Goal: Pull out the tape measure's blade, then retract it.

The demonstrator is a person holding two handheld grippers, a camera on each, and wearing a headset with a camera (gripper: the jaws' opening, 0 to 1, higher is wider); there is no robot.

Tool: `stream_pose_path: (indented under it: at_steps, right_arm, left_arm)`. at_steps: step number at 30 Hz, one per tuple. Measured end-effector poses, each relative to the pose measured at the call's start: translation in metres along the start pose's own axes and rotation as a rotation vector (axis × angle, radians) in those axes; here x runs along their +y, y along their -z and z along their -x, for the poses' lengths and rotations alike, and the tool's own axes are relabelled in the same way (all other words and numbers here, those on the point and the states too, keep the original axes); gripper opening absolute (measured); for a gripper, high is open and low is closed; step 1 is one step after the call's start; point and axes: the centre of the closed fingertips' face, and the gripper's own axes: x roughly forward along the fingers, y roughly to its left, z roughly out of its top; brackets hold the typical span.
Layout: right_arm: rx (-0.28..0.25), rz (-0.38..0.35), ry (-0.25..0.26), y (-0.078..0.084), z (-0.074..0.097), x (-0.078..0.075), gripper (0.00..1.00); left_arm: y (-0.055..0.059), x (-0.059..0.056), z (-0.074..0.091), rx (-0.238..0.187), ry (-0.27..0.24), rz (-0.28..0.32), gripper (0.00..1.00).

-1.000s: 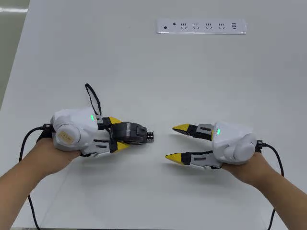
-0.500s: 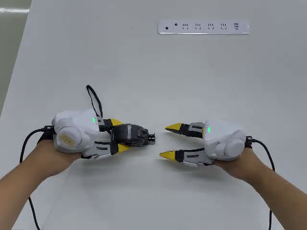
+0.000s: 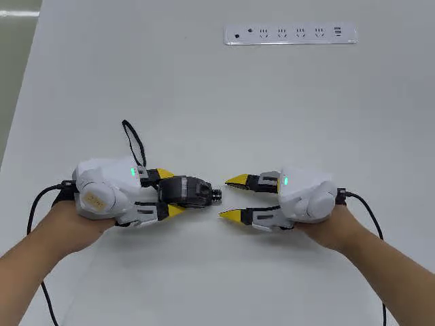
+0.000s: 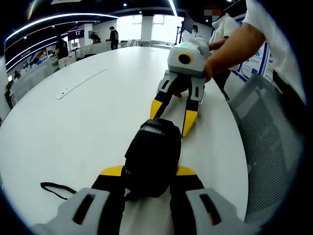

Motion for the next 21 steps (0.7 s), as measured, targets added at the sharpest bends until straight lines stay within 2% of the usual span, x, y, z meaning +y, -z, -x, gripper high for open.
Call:
stream_pose_path:
  at_steps: [15, 21]
  right_arm:
    - [0.006, 0.004, -0.020, 0.005, -0.012, -0.002, 0.29]
    - [-0.009, 0.016, -0.016, 0.004, -0.015, -0.006, 0.23]
  left_arm:
    - [-0.001, 0.000, 0.000, 0.001, 0.000, -0.002, 0.32]
    - [-0.002, 0.000, 0.000, 0.000, -0.001, -0.001, 0.32]
